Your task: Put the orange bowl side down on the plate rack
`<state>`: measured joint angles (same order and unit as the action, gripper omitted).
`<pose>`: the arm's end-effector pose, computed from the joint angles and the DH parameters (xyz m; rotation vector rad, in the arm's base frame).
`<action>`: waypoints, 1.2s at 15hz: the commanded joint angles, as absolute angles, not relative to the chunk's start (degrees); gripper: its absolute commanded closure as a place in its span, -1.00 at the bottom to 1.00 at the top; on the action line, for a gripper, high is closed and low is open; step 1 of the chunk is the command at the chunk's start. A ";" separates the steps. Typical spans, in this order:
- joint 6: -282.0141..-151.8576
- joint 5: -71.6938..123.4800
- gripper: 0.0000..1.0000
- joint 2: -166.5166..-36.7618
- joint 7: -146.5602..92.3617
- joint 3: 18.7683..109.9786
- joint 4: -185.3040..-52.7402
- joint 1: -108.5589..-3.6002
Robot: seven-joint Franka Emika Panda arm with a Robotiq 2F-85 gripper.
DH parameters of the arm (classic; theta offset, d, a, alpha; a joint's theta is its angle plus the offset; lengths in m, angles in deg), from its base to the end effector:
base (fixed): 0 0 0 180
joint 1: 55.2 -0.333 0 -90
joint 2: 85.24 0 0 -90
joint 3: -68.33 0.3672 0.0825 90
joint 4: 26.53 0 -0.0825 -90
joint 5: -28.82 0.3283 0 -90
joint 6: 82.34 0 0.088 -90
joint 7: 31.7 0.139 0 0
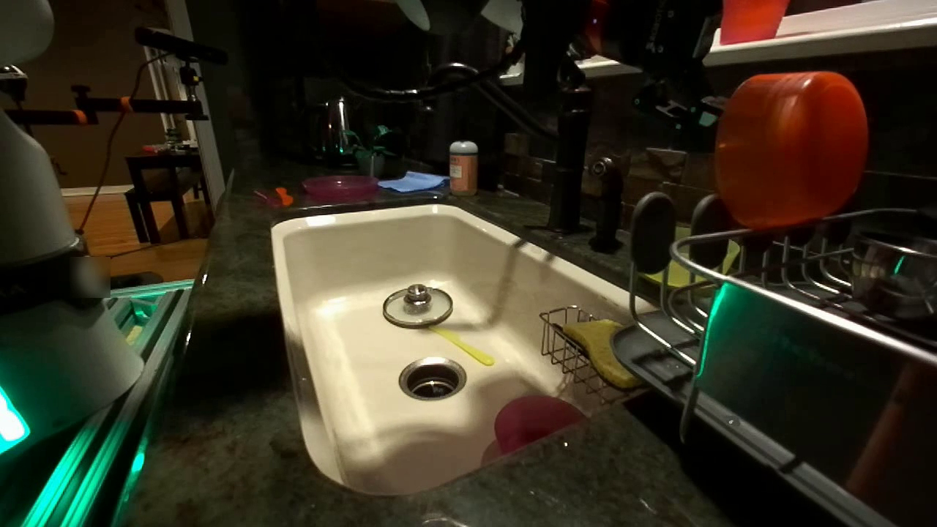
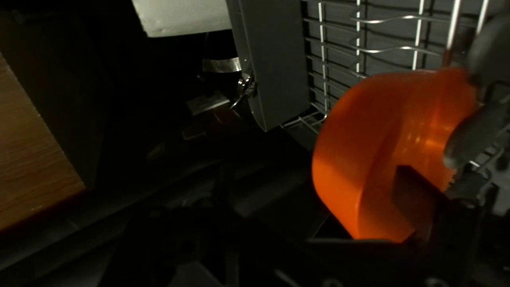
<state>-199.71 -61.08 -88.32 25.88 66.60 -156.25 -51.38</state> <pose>0.4928 -0.1311 0.4362 1.9070 -0.0493 0.3961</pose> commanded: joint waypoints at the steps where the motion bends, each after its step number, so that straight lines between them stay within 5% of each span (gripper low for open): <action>1: -206.56 -53.76 -1.00 -86.90 23.60 65.56 -155.58 -50.55; 18: -211.13 -4.39 -1.00 -69.84 -12.47 58.30 -154.07 -47.15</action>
<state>-210.17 -12.56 -72.62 -4.45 59.82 -153.72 -48.21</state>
